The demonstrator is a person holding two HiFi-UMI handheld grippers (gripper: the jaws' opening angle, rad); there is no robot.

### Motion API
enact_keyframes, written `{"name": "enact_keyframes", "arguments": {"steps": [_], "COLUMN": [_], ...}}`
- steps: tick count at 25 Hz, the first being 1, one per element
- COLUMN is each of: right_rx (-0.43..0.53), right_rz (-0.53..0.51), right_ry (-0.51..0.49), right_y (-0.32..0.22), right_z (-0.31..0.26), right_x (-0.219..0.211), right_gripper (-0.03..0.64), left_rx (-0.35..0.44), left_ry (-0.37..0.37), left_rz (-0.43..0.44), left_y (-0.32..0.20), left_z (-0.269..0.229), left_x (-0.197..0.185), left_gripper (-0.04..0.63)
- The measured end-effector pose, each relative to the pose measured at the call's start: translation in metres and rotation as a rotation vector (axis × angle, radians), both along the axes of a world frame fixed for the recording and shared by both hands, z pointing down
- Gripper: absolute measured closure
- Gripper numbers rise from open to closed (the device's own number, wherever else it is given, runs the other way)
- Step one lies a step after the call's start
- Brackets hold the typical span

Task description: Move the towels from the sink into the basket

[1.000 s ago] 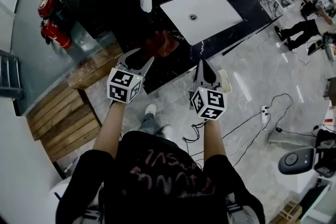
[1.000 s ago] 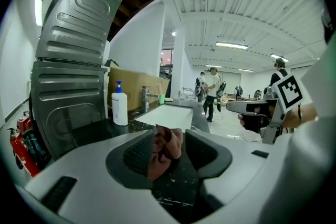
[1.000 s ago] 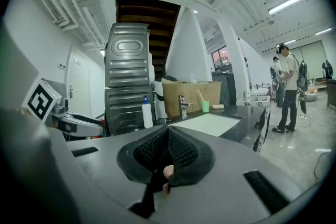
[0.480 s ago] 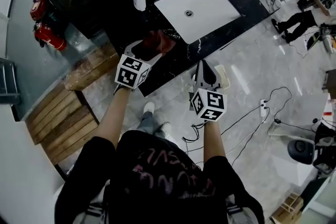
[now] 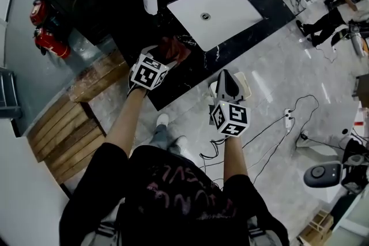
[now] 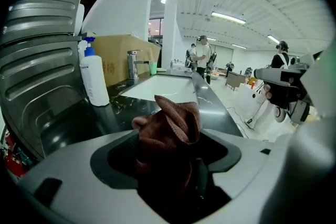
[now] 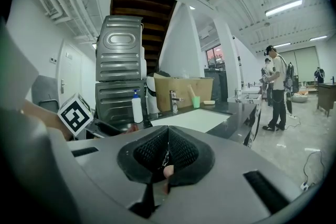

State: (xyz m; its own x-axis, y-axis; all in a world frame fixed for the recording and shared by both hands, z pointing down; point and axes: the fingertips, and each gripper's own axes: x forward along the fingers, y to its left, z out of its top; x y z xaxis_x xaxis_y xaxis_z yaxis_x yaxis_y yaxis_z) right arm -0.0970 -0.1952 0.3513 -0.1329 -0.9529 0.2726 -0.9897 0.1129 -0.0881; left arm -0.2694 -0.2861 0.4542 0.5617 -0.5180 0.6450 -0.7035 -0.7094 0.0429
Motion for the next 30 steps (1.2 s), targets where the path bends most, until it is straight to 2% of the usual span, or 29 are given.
{"name": "enact_keyframes", "arguments": {"steps": [5, 16, 27, 30], "right_rx": [-0.006, -0.012, 0.036, 0.034], "right_rz": [0.018, 0.041, 0.036, 0.035], "right_ry": [0.005, 0.006, 0.004, 0.002], "right_y": [0.000, 0.002, 0.002, 0.000], "right_z": [0.002, 0.004, -0.013, -0.014], "right_x": [0.006, 0.013, 0.006, 0.005], "right_gripper": [0.601, 0.601, 0.601, 0.601], "left_rx": [-0.020, 0.001, 0.132, 0.146], "left_ry": [-0.005, 0.040, 0.149, 0.160], "left_rz": [0.007, -0.007, -0.129, -0.145], "left_y": [-0.002, 0.000, -0.004, -0.005], "left_z": [0.008, 0.000, -0.058, -0.065], "left_x": [0.004, 0.005, -0.028, -0.034], "left_gripper": [0.270, 0.482, 0.503, 0.503]}}
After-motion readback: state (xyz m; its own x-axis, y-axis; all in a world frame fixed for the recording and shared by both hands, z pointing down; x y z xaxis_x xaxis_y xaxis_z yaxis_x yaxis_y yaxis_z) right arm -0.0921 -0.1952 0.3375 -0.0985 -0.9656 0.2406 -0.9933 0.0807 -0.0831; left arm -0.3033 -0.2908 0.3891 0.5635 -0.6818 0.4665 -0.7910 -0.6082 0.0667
